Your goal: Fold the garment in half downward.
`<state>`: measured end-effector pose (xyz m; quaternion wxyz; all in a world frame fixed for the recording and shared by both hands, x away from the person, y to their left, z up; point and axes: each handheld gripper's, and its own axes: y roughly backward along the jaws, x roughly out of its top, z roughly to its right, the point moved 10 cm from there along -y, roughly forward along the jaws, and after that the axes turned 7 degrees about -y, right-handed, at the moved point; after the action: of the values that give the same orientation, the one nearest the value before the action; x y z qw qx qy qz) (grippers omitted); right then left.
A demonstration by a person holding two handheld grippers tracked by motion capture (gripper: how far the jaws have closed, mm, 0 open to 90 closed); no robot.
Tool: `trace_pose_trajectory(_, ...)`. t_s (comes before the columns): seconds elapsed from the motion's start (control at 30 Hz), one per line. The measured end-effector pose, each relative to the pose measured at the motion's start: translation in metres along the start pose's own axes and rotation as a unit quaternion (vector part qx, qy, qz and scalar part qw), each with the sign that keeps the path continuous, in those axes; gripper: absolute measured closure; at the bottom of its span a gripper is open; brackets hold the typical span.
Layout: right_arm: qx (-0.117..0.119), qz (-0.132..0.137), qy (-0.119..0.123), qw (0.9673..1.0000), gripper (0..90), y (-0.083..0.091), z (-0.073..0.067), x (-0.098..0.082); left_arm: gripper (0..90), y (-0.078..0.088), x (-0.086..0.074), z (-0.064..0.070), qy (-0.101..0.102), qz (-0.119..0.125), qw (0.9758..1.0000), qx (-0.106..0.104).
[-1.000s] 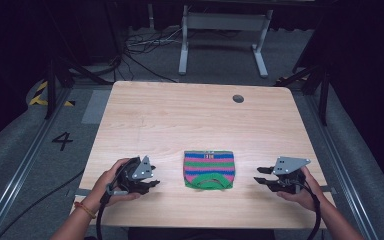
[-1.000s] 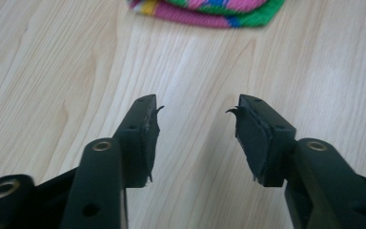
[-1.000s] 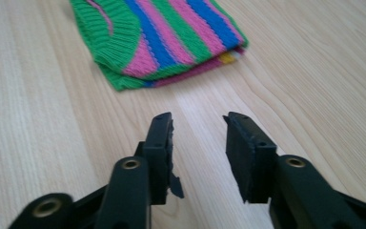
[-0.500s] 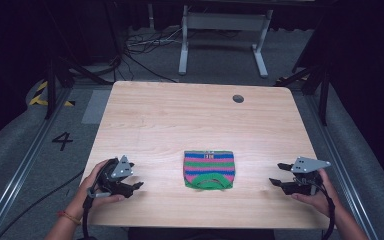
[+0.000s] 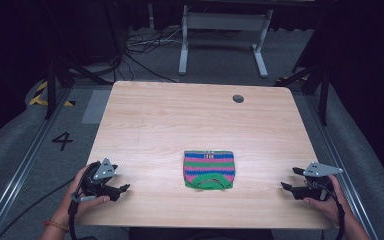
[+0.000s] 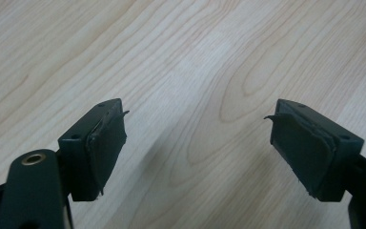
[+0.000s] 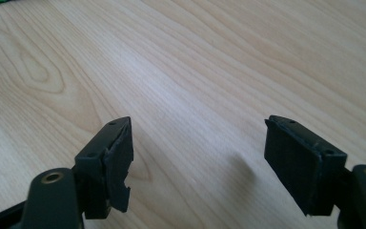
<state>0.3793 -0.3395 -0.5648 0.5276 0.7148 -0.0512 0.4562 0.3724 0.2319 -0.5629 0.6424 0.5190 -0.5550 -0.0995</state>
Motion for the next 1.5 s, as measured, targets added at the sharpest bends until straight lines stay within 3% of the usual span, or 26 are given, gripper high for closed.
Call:
trace_pose_trajectory(0.13,0.001,-0.001,-0.021,0.9998,22.8,0.002,0.002,-0.011,19.1,0.0,-0.01,-0.001,0.019,-0.002,0.9998,-0.003)
trace_pose_trajectory(0.33,0.01,0.013,-0.054,0.9984,21.2,0.007,0.004,-0.02,18.3,0.001,-0.017,0.0,0.053,0.023,0.9982,-0.015)
trace_pose_trajectory(0.47,0.01,0.012,-0.054,0.9984,19.2,0.009,0.005,-0.022,15.9,0.0,-0.019,0.0,0.07,0.031,0.997,-0.009)
trace_pose_trajectory(1.5,0.002,0.01,-0.059,0.9982,16.8,0.008,0.006,-0.022,14.3,0.0,-0.02,0.0,0.087,0.026,0.9959,0.006)
